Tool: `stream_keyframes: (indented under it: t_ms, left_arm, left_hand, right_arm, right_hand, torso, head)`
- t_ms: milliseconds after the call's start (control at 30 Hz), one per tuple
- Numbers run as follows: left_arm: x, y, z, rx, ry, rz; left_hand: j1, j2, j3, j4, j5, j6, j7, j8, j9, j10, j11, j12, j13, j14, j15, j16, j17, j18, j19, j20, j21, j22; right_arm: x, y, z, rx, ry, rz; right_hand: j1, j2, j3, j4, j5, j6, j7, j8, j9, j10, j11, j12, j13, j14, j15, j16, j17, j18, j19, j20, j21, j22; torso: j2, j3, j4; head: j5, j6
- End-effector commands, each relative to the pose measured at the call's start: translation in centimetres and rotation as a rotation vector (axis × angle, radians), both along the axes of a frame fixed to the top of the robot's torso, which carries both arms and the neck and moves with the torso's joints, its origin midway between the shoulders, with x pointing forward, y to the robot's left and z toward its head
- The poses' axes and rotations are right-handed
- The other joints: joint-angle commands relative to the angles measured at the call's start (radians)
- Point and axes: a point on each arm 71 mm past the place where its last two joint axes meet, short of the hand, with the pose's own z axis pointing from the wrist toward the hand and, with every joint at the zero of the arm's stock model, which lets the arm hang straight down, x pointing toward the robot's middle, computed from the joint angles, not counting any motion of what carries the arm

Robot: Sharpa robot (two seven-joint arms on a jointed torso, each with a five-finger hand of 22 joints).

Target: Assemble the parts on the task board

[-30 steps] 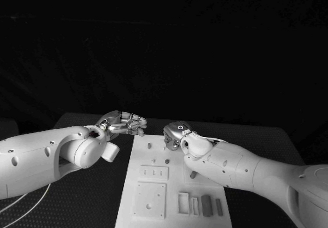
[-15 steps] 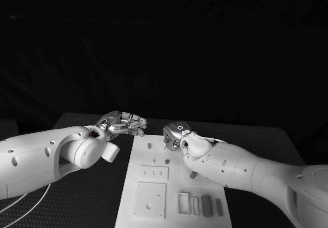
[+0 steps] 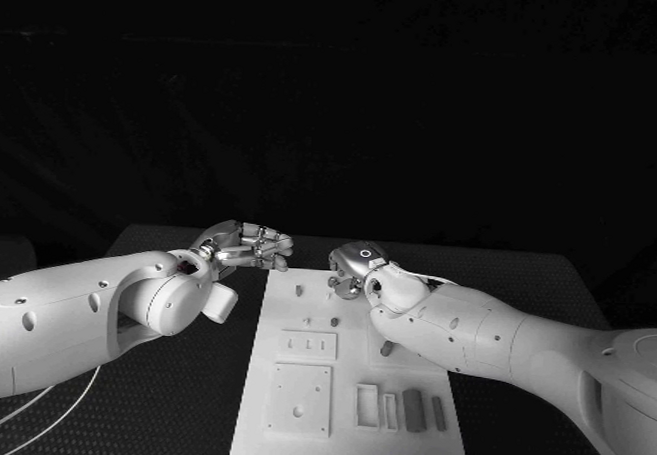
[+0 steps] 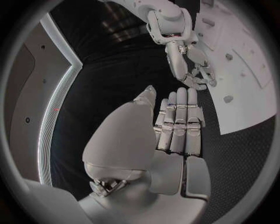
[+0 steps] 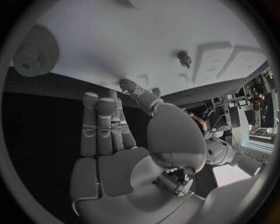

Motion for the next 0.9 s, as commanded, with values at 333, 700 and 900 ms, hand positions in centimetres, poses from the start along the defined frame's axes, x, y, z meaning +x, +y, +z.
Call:
stream_keyframes:
  t_ms: [333, 700, 900]
  left_arm:
    - [0.1, 0.9, 0.2, -0.003, -0.008, 0.017]
    - [0.4, 1.8, 0.3, 0.021, -0.034, 0.042]
    - [0.4, 1.9, 0.3, 0.02, -0.035, 0.042]
  left_hand:
    - [0.013, 0.0, -0.001, 0.008, 0.001, 0.003, 0.007, -0.005, -0.001, 0.007, 0.003, -0.007, -0.001, 0.009, -0.001, -0.006, 0.002, 0.015, 0.004, -0.003, -0.006, 0.002]
    - [0.029, -0.004, -0.008, 0.008, 0.001, 0.005, 0.007, -0.005, -0.002, 0.011, 0.002, -0.009, 0.0, 0.016, -0.002, -0.007, 0.009, 0.016, 0.009, -0.004, -0.006, 0.005]
    - [0.028, -0.004, -0.011, 0.01, 0.001, 0.005, 0.007, -0.005, -0.002, 0.012, 0.002, -0.01, 0.0, 0.016, -0.002, -0.009, 0.01, 0.016, 0.009, -0.003, -0.006, 0.005]
  right_arm:
    - [-0.7, -1.1, 3.1, 0.145, -0.031, 0.029]
    - [-0.4, -6.8, 6.4, 0.187, 0.123, 0.07]
    - [0.4, -9.9, 5.9, 0.123, 0.166, 0.017]
  right_hand:
    - [0.008, -0.011, 0.004, 0.001, 0.001, -0.002, -0.001, 0.0, 0.001, -0.008, 0.01, 0.001, 0.004, 0.008, 0.002, 0.013, 0.001, 0.059, 0.02, -0.005, 0.002, 0.004]
    - [0.034, -0.009, -0.032, -0.005, 0.003, 0.005, -0.04, 0.012, 0.012, 0.177, -0.06, 0.237, 0.231, 0.006, -0.068, 0.071, 0.027, 0.059, 0.03, -0.015, 0.028, 0.03]
    - [0.008, -0.017, -0.054, 0.002, 0.006, -0.003, -0.04, 0.004, 0.016, 0.009, -0.072, 0.637, 0.692, 0.004, -0.077, 0.158, 0.079, 0.059, 0.038, -0.021, 0.045, 0.04]
  torso:
    - [-0.001, 0.002, -0.0063]
    - [-0.005, 0.0081, -0.0284]
    - [-0.01, 0.0104, -0.0351]
  head:
    - [-0.002, 0.012]
    - [0.009, 0.025]
    - [0.014, 0.029]
